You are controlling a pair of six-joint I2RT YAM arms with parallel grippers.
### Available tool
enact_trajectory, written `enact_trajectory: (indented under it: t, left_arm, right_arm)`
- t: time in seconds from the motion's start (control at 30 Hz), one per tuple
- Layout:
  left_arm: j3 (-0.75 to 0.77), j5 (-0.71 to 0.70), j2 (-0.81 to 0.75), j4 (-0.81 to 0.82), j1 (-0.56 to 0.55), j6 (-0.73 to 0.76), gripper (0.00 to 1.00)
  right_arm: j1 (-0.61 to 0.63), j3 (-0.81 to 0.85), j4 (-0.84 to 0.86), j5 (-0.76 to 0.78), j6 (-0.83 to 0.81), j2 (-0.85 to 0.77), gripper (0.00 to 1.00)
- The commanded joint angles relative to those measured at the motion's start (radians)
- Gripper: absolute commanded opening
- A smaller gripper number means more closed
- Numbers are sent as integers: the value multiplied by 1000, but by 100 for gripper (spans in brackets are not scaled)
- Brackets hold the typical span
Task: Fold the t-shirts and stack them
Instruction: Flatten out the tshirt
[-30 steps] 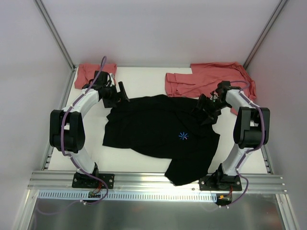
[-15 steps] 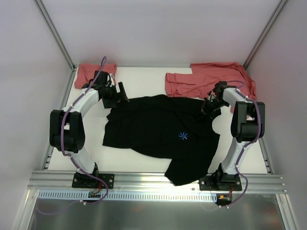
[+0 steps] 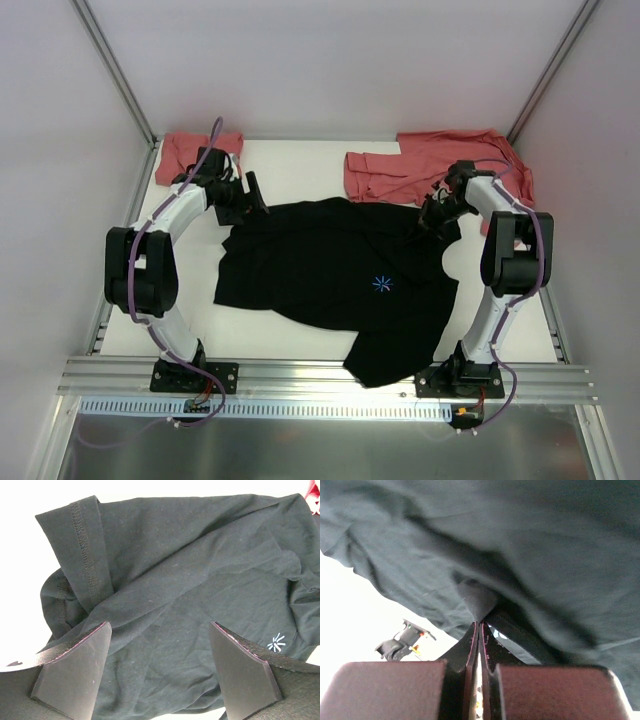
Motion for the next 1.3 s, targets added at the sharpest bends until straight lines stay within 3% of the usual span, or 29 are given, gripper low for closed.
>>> enact_trajectory:
  t: [0.0,0.2,0.27,0.3,0.33,0.37,0.4,0.6,0.83,1.07,1.27]
  left_arm:
    - [40,8,9,-4,3,15,80]
    - [67,15,34,-10,3,12,79]
    - [70,23,42,-11,3,10,79]
    - [73,24,43,-13,3,9,79]
    - [76,24,45,-14,3,10,79]
    - [76,26,43,-17,3,10,79]
    - [76,24,42,-19,3,12,79]
    - [73,47,51,-8,3,0,78]
    - [82,67,51,6,2,-11,75]
    - [75,54,20,-7,2,3,75]
    - [70,41,-6,-20,2,23,75]
  right_arm:
    - [55,76,-130,-83,-25,-60,0]
    - [115,2,-239,-203,-90,-64,2]
    - [130,-31,-260,-244,-123,-71,7]
    - [133,-42,-273,-255,-125,-77,26]
    - [139,-53,-287,-243,-130,-91,36]
    - [150,-56,-319,-226,-140,-102,85]
    - [153,-59,-335,-200,-145,-117,99]
    - [153,-42,-338,22,-137,-209,99]
    - [156,-13,-232,65,-105,-168,100]
    - [156,-58,-106,52,-102,-53,87]
    - [158,-18,-66,39,-102,31,83]
